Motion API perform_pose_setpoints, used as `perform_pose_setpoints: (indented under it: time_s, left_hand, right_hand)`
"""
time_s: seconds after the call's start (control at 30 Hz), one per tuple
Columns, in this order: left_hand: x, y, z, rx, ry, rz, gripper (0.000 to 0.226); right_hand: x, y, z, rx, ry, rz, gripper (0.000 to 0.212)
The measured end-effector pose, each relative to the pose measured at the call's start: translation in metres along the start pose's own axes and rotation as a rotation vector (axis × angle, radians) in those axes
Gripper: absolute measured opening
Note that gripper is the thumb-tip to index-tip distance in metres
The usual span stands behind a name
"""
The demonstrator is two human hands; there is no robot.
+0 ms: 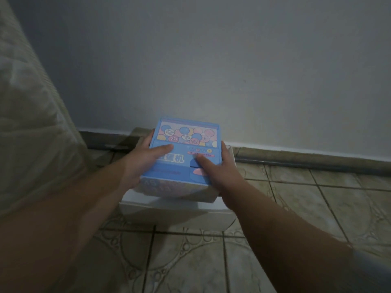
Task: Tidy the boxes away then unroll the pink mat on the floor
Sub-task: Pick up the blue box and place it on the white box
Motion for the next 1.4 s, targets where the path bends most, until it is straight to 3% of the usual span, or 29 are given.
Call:
perform_pose_setpoints:
  time_s: [0.23,0.67,0.87,1.03,1.2,1.3,1.4]
  left_hand:
    - [-0.007,-0.005,-0.019,-0.044,-0.034,0.014,0.058]
    - [-0.017,-0.011,-0.036,-0.106,-0.031,0.017,0.054]
    - [-0.018,-0.011,-0.033,-0.268,-0.046,0.037,0.053]
    - [-0.012,-0.014,-0.03,-0.411,-0.081,0.118,0.045]
    - [-0.001,-0.012,-0.023,-0.501,-0.12,0.218,0.045]
    - [0.014,-0.006,-0.004,-0.583,-0.11,0.271,0.044]
    - [0.035,0.025,0.035,-0.722,-0.046,0.255,0.06]
  right_hand:
    - [-0.007,-0.003,0.016,0.017,0.04,-0.004,0.057]
    - [-0.013,-0.001,0.032,0.066,0.082,-0.024,0.063]
    - [-0.015,-0.005,0.037,0.185,0.085,0.002,0.068]
    - [-0.013,-0.006,0.038,0.221,0.135,0.059,0.054]
    - [0.01,-0.015,0.034,0.269,0.267,0.154,0.078]
    - [0.049,-0.031,0.013,0.36,0.226,0.22,0.069]
    - [0.103,-0.063,-0.013,0.417,0.229,0.299,0.076]
Point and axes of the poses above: each hand's wrist, its own x-axis away from the middle knuckle, its own y-axis out of the palm, z = x × y, the point moved 9 cm from there along -x, towards the middle knuckle, and after that the axes turned 12 degrees about -z, right-handed, at the moved point
